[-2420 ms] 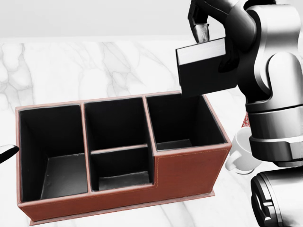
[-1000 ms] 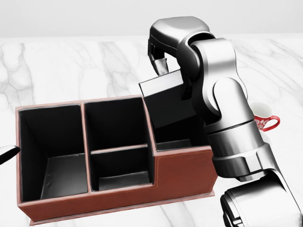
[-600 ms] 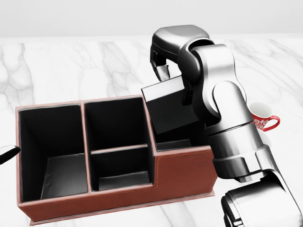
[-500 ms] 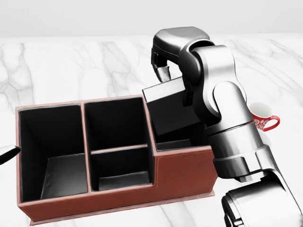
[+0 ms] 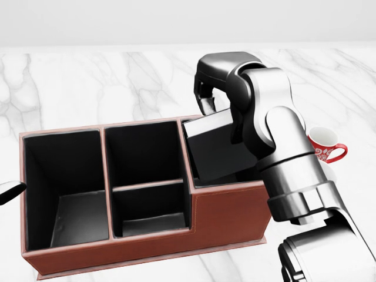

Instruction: Pick up the book and place it in the right compartment of the caddy.

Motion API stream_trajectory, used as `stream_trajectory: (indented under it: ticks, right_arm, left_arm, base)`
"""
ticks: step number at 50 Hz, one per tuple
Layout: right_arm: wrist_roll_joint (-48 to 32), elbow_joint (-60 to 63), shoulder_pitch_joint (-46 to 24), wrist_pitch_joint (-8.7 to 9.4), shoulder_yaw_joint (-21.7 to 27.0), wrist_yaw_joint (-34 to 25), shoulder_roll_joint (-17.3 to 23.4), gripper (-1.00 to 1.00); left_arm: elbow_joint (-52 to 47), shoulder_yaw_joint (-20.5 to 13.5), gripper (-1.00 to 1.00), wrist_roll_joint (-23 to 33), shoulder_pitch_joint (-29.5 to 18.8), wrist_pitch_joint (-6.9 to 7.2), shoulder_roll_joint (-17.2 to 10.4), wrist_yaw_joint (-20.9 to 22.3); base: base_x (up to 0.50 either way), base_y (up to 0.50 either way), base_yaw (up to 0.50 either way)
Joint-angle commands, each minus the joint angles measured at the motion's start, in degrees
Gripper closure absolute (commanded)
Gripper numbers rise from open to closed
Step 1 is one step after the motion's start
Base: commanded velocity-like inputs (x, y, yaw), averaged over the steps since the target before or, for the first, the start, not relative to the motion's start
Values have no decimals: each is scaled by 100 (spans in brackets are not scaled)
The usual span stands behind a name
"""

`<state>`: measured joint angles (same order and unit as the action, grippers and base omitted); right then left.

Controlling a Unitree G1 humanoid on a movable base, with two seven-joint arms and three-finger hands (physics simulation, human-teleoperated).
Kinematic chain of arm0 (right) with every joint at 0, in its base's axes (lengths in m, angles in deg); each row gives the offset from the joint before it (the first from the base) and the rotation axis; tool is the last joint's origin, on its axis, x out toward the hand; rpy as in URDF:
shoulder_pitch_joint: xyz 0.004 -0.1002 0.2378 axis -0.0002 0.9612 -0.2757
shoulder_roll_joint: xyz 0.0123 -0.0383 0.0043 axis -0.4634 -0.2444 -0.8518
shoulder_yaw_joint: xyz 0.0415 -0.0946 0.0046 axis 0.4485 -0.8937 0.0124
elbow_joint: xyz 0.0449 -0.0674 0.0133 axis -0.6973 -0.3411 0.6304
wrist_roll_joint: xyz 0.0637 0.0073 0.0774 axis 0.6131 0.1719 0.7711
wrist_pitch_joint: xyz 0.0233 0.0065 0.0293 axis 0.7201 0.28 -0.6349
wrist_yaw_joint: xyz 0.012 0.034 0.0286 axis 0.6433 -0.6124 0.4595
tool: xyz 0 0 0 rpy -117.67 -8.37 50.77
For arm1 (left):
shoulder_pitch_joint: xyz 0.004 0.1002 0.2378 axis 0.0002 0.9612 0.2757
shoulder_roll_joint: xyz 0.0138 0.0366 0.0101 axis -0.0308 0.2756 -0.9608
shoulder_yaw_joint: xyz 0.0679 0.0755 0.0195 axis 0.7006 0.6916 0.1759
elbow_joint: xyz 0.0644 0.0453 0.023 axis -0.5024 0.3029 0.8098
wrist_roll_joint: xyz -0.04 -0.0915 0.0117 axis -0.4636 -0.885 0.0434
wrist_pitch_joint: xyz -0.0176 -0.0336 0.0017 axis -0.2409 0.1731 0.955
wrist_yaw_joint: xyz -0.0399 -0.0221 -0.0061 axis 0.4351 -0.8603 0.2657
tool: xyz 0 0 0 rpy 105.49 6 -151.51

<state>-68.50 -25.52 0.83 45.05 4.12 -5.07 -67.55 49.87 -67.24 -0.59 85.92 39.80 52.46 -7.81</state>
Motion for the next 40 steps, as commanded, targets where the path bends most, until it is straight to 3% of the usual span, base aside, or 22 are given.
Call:
stream_trajectory:
  ticks: [1, 2, 3, 20, 40]
  right_arm:
    - [-57, -21, -25, 0, 36, 1, 27, -62]
    - [-59, -18, -23, 0, 36, 1, 27, -62]
    - [-75, 15, 22, 0, 23, 1, 31, -100]
    - [-120, 192, -84, 0, 80, 1, 58, -100]
    - [-341, 1576, -222, 0, 162, 1, 81, -100]
  left_arm:
    - [-15, 5, -100, 6, 7, 3, 6, -2]
    - [-16, 5, -100, 6, 7, 3, 7, -1]
    - [-23, 3, -100, 4, 8, 3, 7, -3]
    - [7, 3, -100, 11, 2, 1, 5, 5]
    - [-22, 2, -100, 3, -9, 3, -5, -6]
  base:
    - [0, 0, 0]
    - [0, 0, 0]
    - [0, 0, 0]
    - [0, 0, 0]
    - [0, 0, 0]
